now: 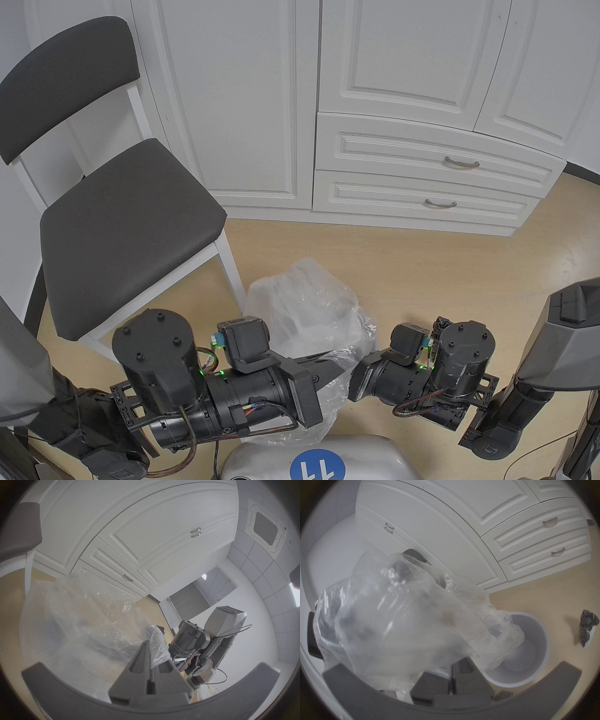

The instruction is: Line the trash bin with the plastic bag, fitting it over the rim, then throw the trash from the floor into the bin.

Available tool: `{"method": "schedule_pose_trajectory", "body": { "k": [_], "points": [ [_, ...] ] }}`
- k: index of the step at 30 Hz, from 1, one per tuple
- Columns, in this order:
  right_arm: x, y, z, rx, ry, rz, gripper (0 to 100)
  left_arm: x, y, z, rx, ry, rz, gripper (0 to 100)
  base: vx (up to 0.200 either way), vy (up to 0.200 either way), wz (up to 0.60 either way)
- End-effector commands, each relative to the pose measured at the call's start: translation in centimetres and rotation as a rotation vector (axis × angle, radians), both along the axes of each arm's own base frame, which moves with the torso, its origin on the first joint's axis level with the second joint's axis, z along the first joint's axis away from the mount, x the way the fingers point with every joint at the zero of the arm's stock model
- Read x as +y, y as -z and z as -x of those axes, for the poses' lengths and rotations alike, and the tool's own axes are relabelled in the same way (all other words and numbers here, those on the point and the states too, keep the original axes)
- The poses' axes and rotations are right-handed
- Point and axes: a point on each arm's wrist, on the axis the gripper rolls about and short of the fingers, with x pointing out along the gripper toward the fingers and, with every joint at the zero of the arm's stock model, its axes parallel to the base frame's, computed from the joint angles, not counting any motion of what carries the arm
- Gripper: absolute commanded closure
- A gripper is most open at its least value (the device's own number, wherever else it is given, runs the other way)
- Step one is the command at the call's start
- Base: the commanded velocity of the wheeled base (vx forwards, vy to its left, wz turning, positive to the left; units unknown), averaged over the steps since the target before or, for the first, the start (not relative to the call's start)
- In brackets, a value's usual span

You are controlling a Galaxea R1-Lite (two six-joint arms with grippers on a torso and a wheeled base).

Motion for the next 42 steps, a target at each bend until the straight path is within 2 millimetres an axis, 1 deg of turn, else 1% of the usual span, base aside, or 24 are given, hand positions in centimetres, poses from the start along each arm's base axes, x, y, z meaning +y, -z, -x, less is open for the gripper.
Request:
{"method": "schedule_pose_trajectory", "body": {
  "k": [1,3,6,8,9,10,11,12,13,14,17,20,21,25,30,32,34,35,38,42],
  "points": [
    [-0.5,0.4,0.1,0.01,0.009,0.007,100,-0.5,1.1,0.0,0.022,0.011,-0.025,100,0.0,0.0,0.0],
    [-0.6,0.8,-0.1,0.021,0.013,0.018,100,-0.6,1.4,-0.1,0.029,0.013,-0.034,100,0.0,0.0,0.0],
    [-0.5,1.9,-0.4,0.049,0.018,0.04,100,-1.0,2.5,-0.4,0.055,0.012,-0.059,100,0.0,0.0,0.0],
    [-0.5,2.1,-0.4,0.056,0.02,0.042,100,-1.2,2.7,-0.5,0.063,0.012,-0.064,100,0.0,0.0,0.0],
    [-0.6,3.6,-1.1,0.091,0.038,0.065,100,-1.8,4.3,-1.1,0.097,0.008,-0.098,100,0.0,0.0,0.0],
    [-0.7,4.1,-1.5,0.102,0.048,0.074,100,-2.0,4.9,-1.5,0.106,0.002,-0.107,100,0.0,0.0,0.0],
    [-1.0,4.5,-1.9,0.111,0.057,0.08,100,-2.4,5.5,-1.9,0.113,-0.005,-0.114,100,0.0,0.0,0.0],
    [-1.0,4.5,-1.9,0.111,0.057,0.08,100,-2.4,5.5,-1.9,0.113,-0.005,-0.114,100,0.0,0.0,0.0],
    [-1.3,4.9,-2.7,0.115,0.08,0.082,100,-3.0,6.9,-2.8,0.123,-0.016,-0.122,100,0.0,0.0,0.0],
    [-1.6,5.2,-3.2,0.118,0.095,0.083,100,-3.4,7.5,-3.5,0.123,-0.025,-0.119,100,0.0,0.0,0.0],
    [-2.4,6.1,-4.4,0.135,0.136,0.091,100,-4.3,8.7,-5.8,0.111,-0.056,-0.098,100,0.0,0.0,0.0],
    [-3.3,6.7,-5.1,0.156,0.152,0.096,100,-4.8,9.3,-6.2,0.122,-0.055,-0.1,100,0.0,0.0,0.0],
    [-4.2,7.3,-5.8,0.172,0.164,0.099,100,-5.1,9.8,-6.1,0.141,-0.049,-0.102,100,0.0,0.0,0.0],
    [-5.3,7.3,-7.1,0.172,0.153,0.079,100,-5.5,10.2,-6.3,0.147,-0.047,-0.101,100,0.0,0.0,0.0],
    [-6.0,7.5,-7.5,0.177,0.168,0.079,100,-5.6,10.6,-7.2,0.165,-0.07,-0.084,100,0.0,0.0,0.0],
    [-6.2,7.3,-7.8,0.17,0.175,0.072,100,-5.2,10.9,-8.5,0.168,-0.103,-0.073,100,0.0,0.0,0.0],
    [-6.2,7.3,-7.8,0.17,0.175,0.072,100,-5.2,11.0,-8.6,0.168,-0.107,-0.074,100,0.0,0.0,0.0],
    [-6.2,7.4,-7.9,0.167,0.176,0.069,100,-4.7,11.5,-9.6,0.175,-0.136,-0.074,100,0.0,0.0,0.0],
    [-6.1,7.3,-8.2,0.161,0.179,0.065,100,-3.9,11.3,-10.6,0.176,-0.168,-0.066,100,0.0,0.0,0.0],
    [-6.5,6.8,-8.4,0.149,0.192,0.056,100,-3.5,11.3,-11.5,0.196,-0.193,-0.074,100,0.0,0.0,0.0]
  ]
}}
